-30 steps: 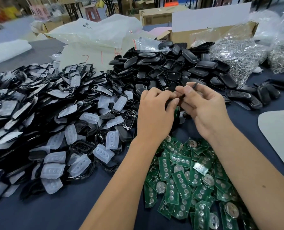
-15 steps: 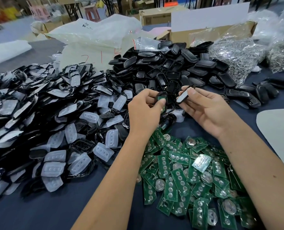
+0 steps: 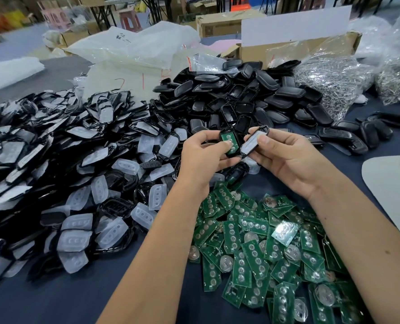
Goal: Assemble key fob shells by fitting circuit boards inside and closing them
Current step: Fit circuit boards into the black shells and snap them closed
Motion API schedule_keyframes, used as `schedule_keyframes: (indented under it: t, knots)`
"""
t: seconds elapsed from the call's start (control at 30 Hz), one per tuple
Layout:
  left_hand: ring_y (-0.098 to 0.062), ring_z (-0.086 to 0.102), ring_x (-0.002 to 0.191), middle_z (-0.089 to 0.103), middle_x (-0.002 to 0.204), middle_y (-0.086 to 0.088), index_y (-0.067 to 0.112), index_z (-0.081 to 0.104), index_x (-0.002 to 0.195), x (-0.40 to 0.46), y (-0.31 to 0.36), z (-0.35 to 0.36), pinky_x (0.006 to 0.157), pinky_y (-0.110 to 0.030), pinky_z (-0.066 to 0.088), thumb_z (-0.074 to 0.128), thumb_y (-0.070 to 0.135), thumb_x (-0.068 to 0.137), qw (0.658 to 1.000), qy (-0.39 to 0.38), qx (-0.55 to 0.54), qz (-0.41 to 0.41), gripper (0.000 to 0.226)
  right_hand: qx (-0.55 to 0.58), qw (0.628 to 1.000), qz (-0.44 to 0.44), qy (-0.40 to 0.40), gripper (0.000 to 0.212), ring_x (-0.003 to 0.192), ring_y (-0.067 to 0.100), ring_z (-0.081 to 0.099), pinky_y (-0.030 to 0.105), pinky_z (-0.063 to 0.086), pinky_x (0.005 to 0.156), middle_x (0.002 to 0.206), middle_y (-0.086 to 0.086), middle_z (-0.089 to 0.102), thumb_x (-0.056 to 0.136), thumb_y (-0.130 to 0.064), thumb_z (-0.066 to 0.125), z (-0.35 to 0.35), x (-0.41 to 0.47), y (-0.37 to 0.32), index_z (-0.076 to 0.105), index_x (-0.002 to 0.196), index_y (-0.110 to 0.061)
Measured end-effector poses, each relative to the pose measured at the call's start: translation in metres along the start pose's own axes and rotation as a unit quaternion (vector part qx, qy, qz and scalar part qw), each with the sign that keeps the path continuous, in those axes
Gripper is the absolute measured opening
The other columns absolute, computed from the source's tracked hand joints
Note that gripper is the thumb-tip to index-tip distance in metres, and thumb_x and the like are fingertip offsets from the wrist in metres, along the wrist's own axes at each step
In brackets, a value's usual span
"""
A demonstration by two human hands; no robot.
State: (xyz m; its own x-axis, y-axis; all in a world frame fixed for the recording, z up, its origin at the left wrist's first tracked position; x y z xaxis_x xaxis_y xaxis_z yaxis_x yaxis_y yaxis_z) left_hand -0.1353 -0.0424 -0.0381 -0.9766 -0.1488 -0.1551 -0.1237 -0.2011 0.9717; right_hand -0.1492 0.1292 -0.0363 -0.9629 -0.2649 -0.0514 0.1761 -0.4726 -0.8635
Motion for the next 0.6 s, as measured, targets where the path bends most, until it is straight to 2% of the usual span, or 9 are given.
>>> schedule_keyframes:
  t: [0.1,0.23,0.33,0.6]
  knots:
    - [-0.011,0.066,0.052,0.069,0.086,-0.008,0.006,0.066,0.108,0.0014,-0.0002,-0.0009,0.080,-0.045,0.065,0.072,-0.002,0.091,1.000,-0.002,-0.006,0.001,0.019,-0.005,1.000,0.002,0.004,0.032,0.092,0.018,0.077,0.026,0.061,0.082,0.098,0.010,0.079,0.079,-0.011,0.070,-0.0001,-0.0001,-0.0003,0.073,0.110,-0.002]
    - [-0.011,0.065,0.052,0.068,0.079,-0.005,0.009,0.069,0.101,0.0018,0.0013,-0.0001,0.070,-0.035,0.065,0.074,-0.001,0.090,1.000,-0.003,-0.006,0.010,0.016,-0.014,1.000,-0.002,0.015,0.033,0.089,0.018,0.076,0.026,0.061,0.081,0.096,0.010,0.079,0.078,-0.010,0.070,0.0002,-0.0003,-0.0003,0.072,0.110,0.000]
    - [-0.012,0.066,0.052,0.070,0.068,0.002,0.010,0.069,0.101,0.0024,0.0018,-0.0011,0.070,-0.035,0.065,0.074,-0.001,0.090,1.000,0.003,-0.008,0.017,0.016,-0.005,1.000,-0.005,0.017,0.032,0.088,0.018,0.077,0.025,0.061,0.080,0.093,0.009,0.079,0.078,-0.010,0.070,0.0002,-0.0005,-0.0016,0.072,0.108,-0.001]
    - [-0.012,0.068,0.054,0.068,0.081,-0.008,0.006,0.066,0.114,0.0041,0.0016,-0.0026,0.074,-0.040,0.066,0.075,0.001,0.091,1.000,0.005,0.008,0.030,0.025,-0.016,1.000,-0.011,0.024,0.033,0.089,0.019,0.077,0.026,0.061,0.080,0.094,0.010,0.079,0.076,-0.011,0.073,0.0002,-0.0004,-0.0023,0.073,0.107,-0.001]
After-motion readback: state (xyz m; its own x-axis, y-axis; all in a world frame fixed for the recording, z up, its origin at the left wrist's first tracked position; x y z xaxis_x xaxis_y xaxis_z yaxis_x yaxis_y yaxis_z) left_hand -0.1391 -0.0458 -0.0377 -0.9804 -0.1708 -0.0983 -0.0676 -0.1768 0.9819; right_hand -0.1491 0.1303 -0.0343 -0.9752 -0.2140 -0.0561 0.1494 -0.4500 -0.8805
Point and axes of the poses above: each hand's wrist, its own x-axis towards the middle knuckle, its own z-axis out of the palm, y = z × x, the point moved 9 cm from there along x, towards the middle knuckle
